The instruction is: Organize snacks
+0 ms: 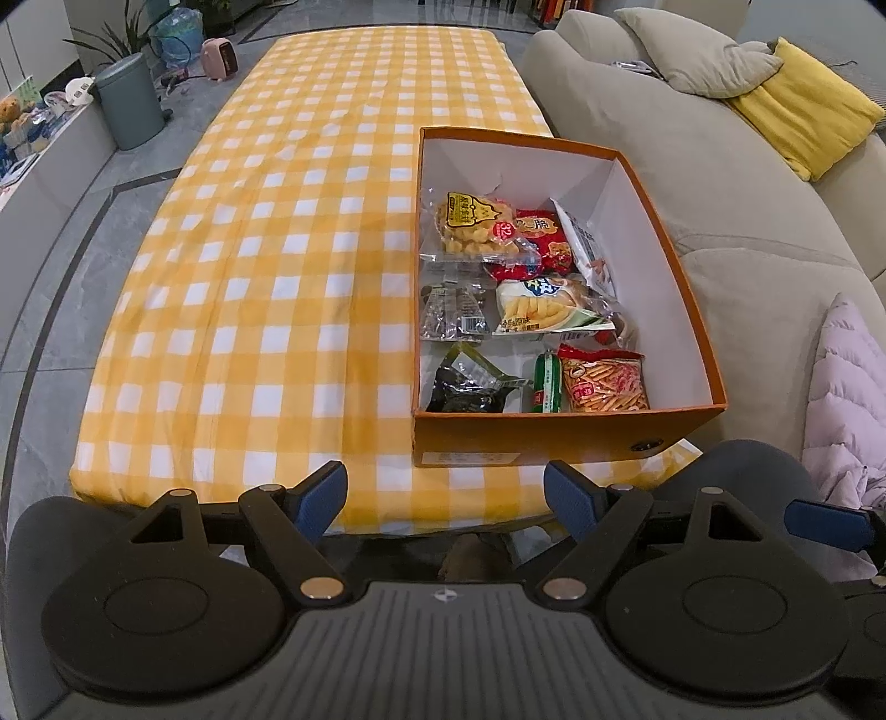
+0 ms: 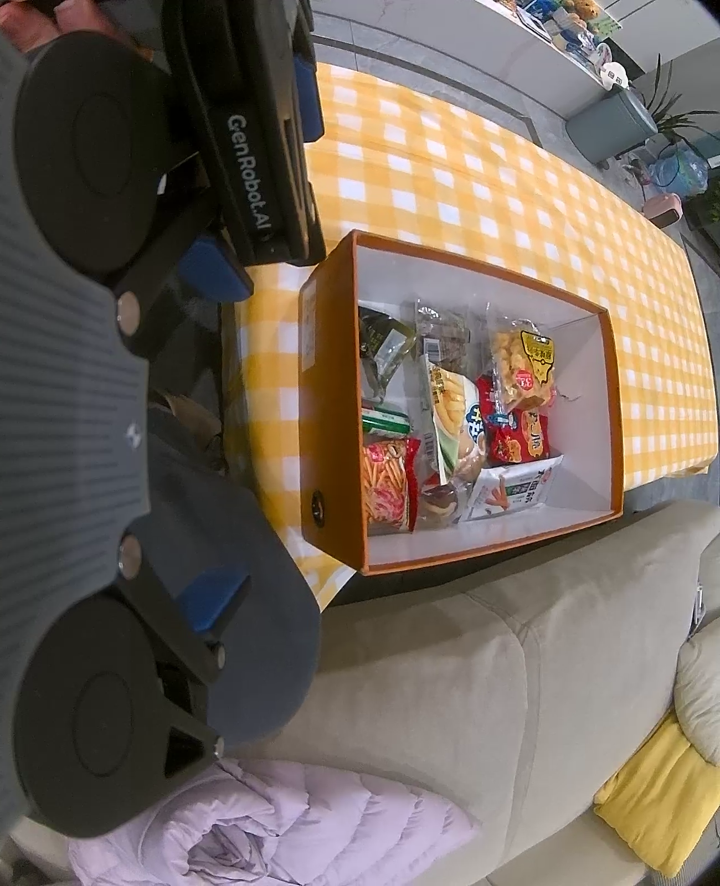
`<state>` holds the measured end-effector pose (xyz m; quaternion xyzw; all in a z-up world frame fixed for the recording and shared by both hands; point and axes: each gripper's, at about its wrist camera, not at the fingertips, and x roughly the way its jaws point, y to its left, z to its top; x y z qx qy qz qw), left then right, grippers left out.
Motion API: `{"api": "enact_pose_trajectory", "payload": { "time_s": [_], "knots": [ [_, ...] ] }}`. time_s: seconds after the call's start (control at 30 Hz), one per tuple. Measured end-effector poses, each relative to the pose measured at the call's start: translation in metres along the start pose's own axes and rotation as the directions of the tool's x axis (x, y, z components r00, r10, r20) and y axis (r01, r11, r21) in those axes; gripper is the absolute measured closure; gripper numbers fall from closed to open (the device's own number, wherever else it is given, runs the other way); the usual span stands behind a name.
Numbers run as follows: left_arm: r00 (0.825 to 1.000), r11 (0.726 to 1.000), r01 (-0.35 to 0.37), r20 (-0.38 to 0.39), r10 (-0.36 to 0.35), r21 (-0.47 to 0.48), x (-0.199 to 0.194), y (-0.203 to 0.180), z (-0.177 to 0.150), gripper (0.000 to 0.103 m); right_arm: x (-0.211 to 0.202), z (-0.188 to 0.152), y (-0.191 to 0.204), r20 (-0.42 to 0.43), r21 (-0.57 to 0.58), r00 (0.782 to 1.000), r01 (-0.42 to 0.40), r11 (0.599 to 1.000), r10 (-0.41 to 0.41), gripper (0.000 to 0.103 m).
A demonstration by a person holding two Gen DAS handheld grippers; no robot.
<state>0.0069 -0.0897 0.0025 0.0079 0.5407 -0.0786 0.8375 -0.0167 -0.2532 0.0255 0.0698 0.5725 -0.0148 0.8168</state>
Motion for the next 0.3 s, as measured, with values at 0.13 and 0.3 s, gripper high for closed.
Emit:
{"api": "enact_pose_trajectory", "payload": {
  "time_s": [0.13,0.3],
  "knots": [
    [1.000,1.000,0.001,0.000,-0.001,0.001,0.0000,0.0005,-0.0003,0.008,-0.0002,-0.0002,-0.0004,-0.001,0.003,1.000,-0.003,1.000,0.003,0.003],
    [1.000,1.000,0.002,0.003,-0.002,0.006,0.0003,0.0011,-0.0001,0.009,-0.0003,-0.0003,-0.0005,-0.001,0.003,1.000,-0.006,1.000,0.006,0.003]
  ]
}}
